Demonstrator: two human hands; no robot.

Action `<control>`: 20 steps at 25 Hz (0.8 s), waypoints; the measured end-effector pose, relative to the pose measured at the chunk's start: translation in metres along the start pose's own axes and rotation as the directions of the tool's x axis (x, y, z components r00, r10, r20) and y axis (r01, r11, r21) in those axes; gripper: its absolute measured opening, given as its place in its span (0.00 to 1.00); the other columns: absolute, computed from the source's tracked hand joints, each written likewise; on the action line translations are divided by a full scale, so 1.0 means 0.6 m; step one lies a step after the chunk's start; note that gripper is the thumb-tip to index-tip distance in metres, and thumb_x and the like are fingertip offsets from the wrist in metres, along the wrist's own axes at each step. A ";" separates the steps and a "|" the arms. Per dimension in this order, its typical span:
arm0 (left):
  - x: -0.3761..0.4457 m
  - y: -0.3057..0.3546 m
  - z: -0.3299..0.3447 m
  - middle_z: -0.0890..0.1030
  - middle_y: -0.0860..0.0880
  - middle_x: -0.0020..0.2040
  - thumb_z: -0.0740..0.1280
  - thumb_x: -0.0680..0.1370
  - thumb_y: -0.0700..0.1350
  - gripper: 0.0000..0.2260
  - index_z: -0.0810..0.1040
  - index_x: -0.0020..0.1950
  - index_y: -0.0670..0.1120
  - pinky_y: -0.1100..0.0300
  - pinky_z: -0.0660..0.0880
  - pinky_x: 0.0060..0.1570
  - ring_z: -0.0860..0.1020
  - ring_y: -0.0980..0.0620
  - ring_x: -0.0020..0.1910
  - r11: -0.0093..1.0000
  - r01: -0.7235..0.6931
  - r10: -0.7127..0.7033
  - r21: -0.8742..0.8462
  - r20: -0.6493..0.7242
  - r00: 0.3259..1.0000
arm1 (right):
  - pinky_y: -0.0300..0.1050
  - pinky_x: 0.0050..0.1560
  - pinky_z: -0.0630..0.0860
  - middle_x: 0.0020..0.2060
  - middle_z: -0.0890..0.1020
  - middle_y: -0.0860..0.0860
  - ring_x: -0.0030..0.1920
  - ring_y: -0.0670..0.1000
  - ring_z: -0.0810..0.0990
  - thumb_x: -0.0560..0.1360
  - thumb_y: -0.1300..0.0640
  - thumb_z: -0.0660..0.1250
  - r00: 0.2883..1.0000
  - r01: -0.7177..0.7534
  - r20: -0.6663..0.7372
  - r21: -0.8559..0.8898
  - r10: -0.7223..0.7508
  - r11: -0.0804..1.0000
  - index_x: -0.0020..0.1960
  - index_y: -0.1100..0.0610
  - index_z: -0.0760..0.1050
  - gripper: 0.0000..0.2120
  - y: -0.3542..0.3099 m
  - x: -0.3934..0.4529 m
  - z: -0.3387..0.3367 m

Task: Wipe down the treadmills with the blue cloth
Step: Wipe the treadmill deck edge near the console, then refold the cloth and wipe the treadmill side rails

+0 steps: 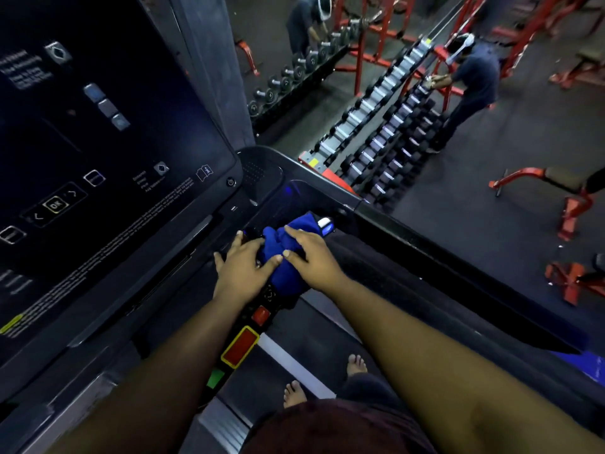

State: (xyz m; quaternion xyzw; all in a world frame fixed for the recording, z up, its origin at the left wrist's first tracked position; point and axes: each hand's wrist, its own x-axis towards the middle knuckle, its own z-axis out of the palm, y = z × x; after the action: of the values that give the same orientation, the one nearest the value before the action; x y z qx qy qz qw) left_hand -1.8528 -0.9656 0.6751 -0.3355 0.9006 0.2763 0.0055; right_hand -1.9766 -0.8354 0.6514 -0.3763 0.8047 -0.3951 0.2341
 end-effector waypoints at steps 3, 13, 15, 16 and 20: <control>-0.014 0.007 0.001 0.79 0.50 0.63 0.68 0.77 0.53 0.15 0.76 0.61 0.51 0.34 0.42 0.74 0.69 0.51 0.72 0.989 -0.142 0.139 -0.026 -0.102 0.985 | 0.52 0.73 0.65 0.71 0.72 0.54 0.72 0.53 0.68 0.75 0.57 0.72 0.997 0.070 0.022 -0.003 -0.070 0.998 0.75 0.57 0.66 0.31 -0.004 -0.025 -0.022; -0.124 0.243 0.079 0.78 0.51 0.43 0.62 0.69 0.36 0.11 0.75 0.49 0.45 0.67 0.72 0.45 0.75 0.61 0.41 0.517 -0.140 0.228 -0.844 -0.022 0.973 | 0.50 0.66 0.74 0.66 0.78 0.50 0.66 0.51 0.76 0.64 0.38 0.77 0.982 -0.187 0.073 0.424 0.172 0.886 0.73 0.46 0.66 0.42 0.098 -0.203 -0.209; -0.144 0.295 0.111 0.80 0.48 0.46 0.64 0.69 0.37 0.14 0.76 0.54 0.42 0.67 0.73 0.48 0.77 0.60 0.43 0.435 -0.060 0.173 -0.898 0.018 0.985 | 0.55 0.61 0.78 0.56 0.84 0.51 0.57 0.54 0.82 0.65 0.42 0.78 0.979 -0.186 0.026 0.499 0.200 0.847 0.61 0.51 0.76 0.29 0.123 -0.246 -0.265; -0.157 0.321 0.140 0.81 0.48 0.49 0.67 0.71 0.37 0.16 0.75 0.58 0.41 0.66 0.75 0.50 0.79 0.59 0.47 0.421 -0.004 0.152 -0.907 0.066 0.986 | 0.56 0.60 0.79 0.53 0.85 0.51 0.54 0.53 0.83 0.66 0.46 0.78 0.977 -0.179 -0.006 0.517 0.213 0.837 0.59 0.52 0.78 0.24 0.138 -0.274 -0.299; -0.213 0.451 0.278 0.84 0.47 0.55 0.73 0.75 0.48 0.15 0.78 0.59 0.44 0.53 0.79 0.57 0.82 0.51 0.56 0.580 0.131 0.182 -0.804 0.285 0.941 | 0.47 0.52 0.80 0.47 0.85 0.48 0.48 0.47 0.84 0.69 0.52 0.79 0.965 -0.215 -0.042 0.431 0.257 0.876 0.53 0.52 0.78 0.15 0.216 -0.368 -0.445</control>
State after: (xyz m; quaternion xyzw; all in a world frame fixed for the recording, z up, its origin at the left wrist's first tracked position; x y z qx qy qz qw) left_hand -1.9474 -0.6368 0.6926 -0.2348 0.6628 0.7110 0.0008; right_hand -2.0771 -0.4857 0.7178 -0.1957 0.7502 -0.5464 0.3168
